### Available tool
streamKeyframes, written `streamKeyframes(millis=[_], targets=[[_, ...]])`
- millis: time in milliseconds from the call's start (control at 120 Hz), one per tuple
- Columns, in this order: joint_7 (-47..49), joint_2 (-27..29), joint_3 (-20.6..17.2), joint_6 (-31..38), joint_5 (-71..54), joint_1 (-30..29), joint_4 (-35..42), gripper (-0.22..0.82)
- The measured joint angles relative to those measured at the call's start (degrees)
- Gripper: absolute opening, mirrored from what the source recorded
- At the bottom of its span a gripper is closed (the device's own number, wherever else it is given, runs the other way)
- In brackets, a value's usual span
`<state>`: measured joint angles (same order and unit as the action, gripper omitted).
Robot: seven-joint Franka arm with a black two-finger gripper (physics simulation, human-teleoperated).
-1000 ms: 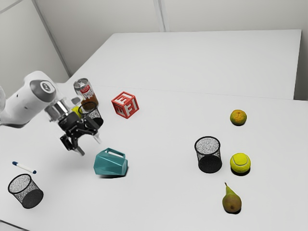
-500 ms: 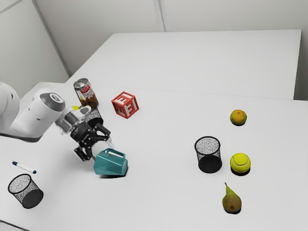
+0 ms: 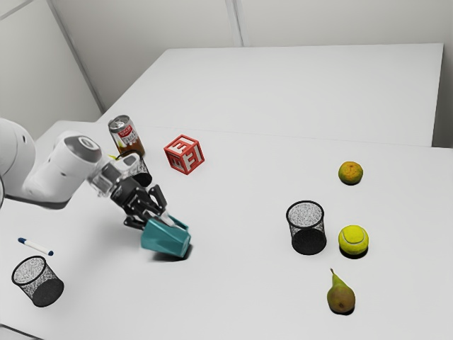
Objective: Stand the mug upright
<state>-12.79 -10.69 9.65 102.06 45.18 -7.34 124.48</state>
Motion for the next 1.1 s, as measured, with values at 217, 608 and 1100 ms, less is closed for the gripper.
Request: streamKeyframes(millis=[217, 608, 1100], targets=[[1.38, 0.35, -2.04, 0.17, -0.24, 0.00, -1.99, -0.14], [5.05, 6.13, -4.75, 4.72, -12.15, 5.38, -2.12, -0.18], [7.70, 8.57, -7.47, 18.78, -42.40, 12.57, -4.26, -0.18]])
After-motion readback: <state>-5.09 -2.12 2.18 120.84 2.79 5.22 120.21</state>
